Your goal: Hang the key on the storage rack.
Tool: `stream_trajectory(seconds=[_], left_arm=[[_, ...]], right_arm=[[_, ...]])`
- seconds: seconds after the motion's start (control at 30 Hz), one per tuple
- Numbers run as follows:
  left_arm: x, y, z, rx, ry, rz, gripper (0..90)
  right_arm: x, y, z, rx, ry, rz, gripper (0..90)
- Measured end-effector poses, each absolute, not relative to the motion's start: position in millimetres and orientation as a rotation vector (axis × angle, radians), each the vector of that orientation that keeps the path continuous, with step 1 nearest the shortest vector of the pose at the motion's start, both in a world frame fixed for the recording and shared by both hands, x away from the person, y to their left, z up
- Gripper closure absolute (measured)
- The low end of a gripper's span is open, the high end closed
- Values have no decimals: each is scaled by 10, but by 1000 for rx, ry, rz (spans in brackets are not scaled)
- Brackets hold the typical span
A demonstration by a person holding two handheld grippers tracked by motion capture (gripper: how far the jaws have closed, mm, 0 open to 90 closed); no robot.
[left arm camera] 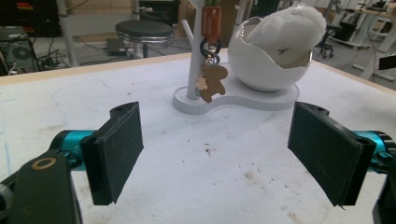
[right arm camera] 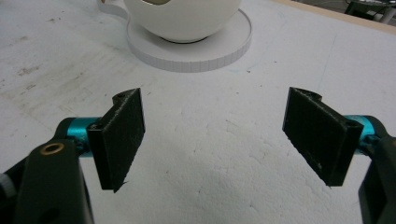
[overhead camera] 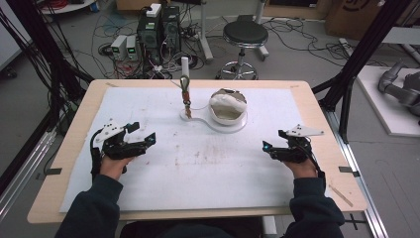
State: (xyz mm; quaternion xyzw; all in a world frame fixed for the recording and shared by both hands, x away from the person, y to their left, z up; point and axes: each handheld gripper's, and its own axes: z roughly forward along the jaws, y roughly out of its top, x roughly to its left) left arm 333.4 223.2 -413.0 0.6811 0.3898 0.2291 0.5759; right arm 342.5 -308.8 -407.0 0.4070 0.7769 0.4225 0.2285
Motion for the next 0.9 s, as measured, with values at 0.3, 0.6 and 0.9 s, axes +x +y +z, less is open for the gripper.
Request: stream_trajectory(seconds=[0.3, 0.6, 0.9], left_arm=[[3282, 2204, -4164, 1616, 925, 544, 178], [3276, 2212, -4192, 1634, 937, 536, 178], [3296, 2250, -4208, 1630, 947, 543, 178]], right_arm=[[3398, -3112, -4042, 1113, 2124, 1185, 212], [3333, -3096, -4013, 1098, 2116, 1179, 213], [3316, -3133, -3992, 1108, 2102, 1192, 212]])
